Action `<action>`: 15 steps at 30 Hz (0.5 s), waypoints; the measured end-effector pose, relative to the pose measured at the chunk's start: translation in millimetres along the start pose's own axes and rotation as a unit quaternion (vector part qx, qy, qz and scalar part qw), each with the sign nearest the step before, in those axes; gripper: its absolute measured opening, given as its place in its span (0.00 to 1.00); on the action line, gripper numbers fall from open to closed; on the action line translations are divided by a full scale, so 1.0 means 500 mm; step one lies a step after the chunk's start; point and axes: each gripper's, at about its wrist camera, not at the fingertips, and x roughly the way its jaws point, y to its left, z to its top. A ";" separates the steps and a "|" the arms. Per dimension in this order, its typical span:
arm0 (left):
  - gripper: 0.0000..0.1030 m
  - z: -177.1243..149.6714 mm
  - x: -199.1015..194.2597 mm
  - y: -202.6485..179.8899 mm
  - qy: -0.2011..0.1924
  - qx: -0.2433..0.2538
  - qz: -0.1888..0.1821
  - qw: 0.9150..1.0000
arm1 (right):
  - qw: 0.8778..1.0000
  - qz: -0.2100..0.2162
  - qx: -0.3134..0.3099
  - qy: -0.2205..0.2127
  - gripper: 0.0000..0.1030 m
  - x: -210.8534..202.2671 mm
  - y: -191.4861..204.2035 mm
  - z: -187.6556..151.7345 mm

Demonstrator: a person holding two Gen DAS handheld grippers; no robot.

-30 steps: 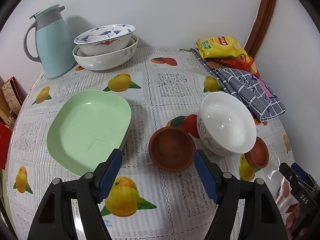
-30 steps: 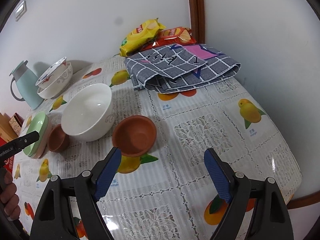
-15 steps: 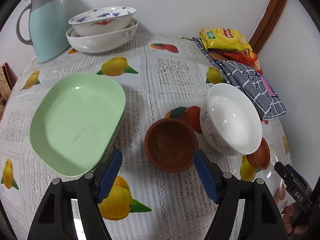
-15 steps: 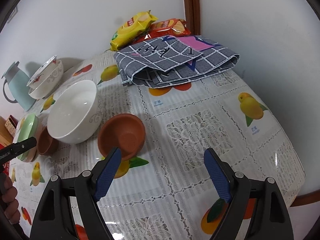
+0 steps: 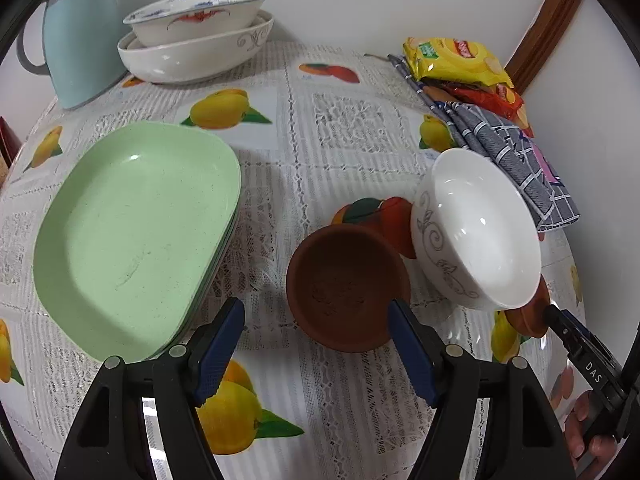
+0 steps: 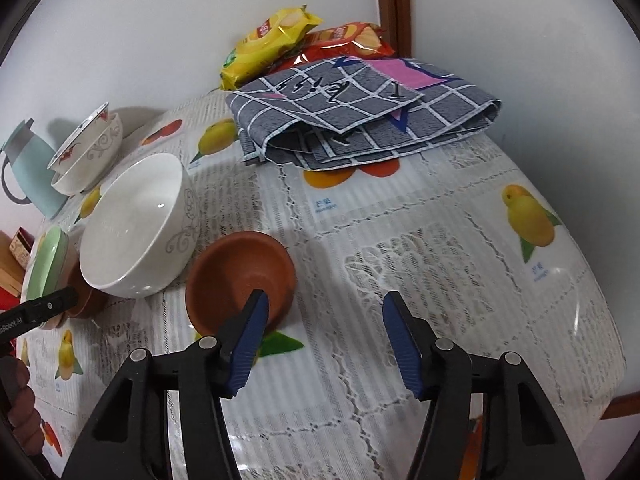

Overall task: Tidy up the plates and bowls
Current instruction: 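Move the left gripper to a terracotta bowl while the right gripper approaches another terracotta bowl, then close the left gripper on its terracotta bowl rim while the right grips the other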

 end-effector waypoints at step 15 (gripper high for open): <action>0.55 0.011 0.034 0.006 -0.003 -0.017 0.008 1.000 | 0.999 -0.015 -0.023 0.019 0.58 0.053 0.036 0.005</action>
